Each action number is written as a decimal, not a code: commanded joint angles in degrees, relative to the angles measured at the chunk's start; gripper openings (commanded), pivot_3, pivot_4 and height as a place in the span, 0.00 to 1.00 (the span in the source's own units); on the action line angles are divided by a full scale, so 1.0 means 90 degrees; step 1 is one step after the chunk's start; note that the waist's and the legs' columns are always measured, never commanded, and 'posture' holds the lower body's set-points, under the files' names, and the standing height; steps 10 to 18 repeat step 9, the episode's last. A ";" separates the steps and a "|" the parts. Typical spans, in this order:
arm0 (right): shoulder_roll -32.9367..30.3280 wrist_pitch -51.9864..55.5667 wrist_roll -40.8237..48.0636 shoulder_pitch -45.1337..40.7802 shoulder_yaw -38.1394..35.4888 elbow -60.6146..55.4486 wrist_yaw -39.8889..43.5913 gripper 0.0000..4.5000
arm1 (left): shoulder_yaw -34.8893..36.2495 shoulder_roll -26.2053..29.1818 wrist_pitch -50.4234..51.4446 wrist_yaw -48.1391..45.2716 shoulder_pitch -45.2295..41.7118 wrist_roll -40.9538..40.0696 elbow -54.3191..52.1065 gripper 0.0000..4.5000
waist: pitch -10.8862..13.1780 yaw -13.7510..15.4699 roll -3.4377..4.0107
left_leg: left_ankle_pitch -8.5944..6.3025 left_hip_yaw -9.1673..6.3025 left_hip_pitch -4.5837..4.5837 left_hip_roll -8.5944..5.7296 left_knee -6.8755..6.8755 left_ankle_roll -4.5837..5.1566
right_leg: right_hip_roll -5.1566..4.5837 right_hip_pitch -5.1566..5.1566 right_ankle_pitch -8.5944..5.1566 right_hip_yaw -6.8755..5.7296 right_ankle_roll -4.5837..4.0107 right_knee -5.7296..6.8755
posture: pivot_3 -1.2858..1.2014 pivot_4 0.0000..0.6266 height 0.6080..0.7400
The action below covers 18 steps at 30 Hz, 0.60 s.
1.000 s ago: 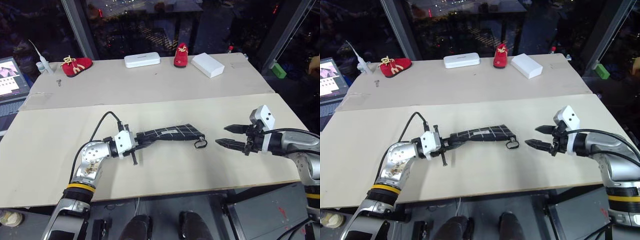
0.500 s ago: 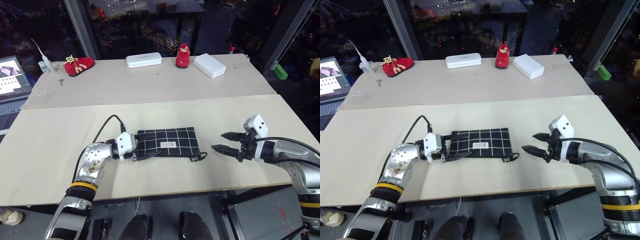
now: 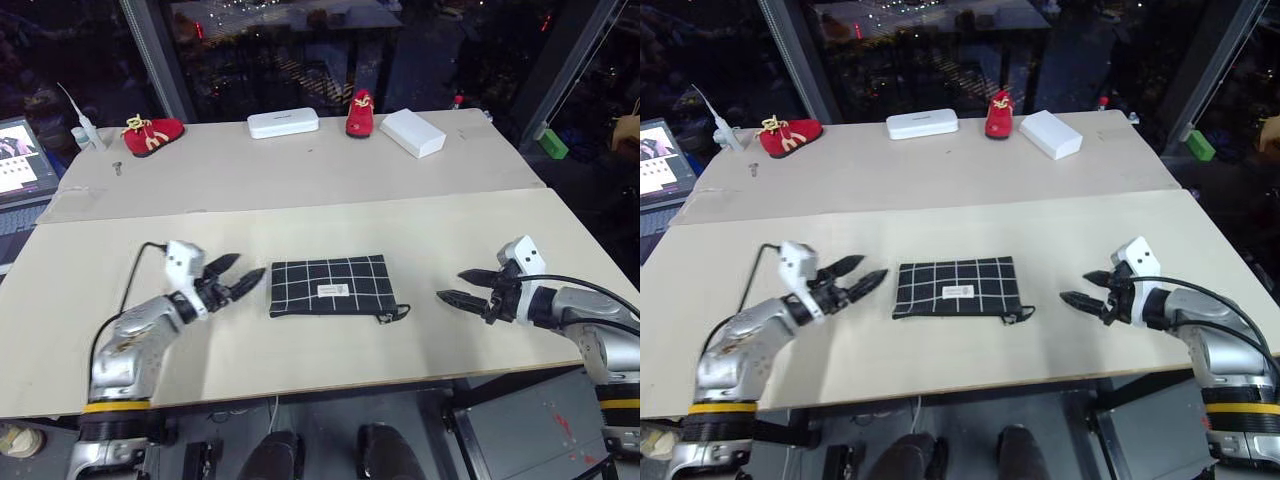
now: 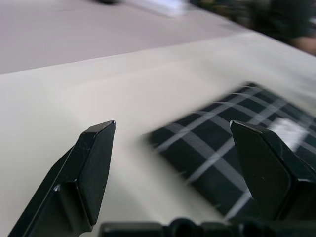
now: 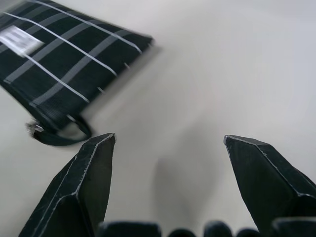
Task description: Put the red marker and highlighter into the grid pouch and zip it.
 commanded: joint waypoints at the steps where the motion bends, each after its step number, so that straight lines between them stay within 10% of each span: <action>1: 0.0024 -0.0312 0.0048 0.0075 -0.0479 0.0372 -0.0166 0.87 | 0.0779 0.0038 -0.0025 0.0524 0.0333 -0.0153 -0.0165 0.89 | 0.0000 0.0023 0.0000 | 0.0000 0.0000 0.0000 -0.0001 0.0000 -0.0001 | -0.0001 -0.0001 0.0000 0.0001 0.0000 0.0000 | 0.52 0.24 1.00; 18: 0.0244 -0.0687 -0.0038 -0.0058 -0.0624 0.1129 -0.0495 0.87 | 0.1287 -0.0053 -0.0029 0.0929 0.0517 -0.0208 0.0091 0.89 | 0.0000 0.0086 0.0001 | -0.0003 0.0000 0.0007 0.0000 0.0000 -0.0006 | -0.0003 0.0011 0.0001 0.0002 -0.0002 -0.0006 | 0.52 0.24 1.00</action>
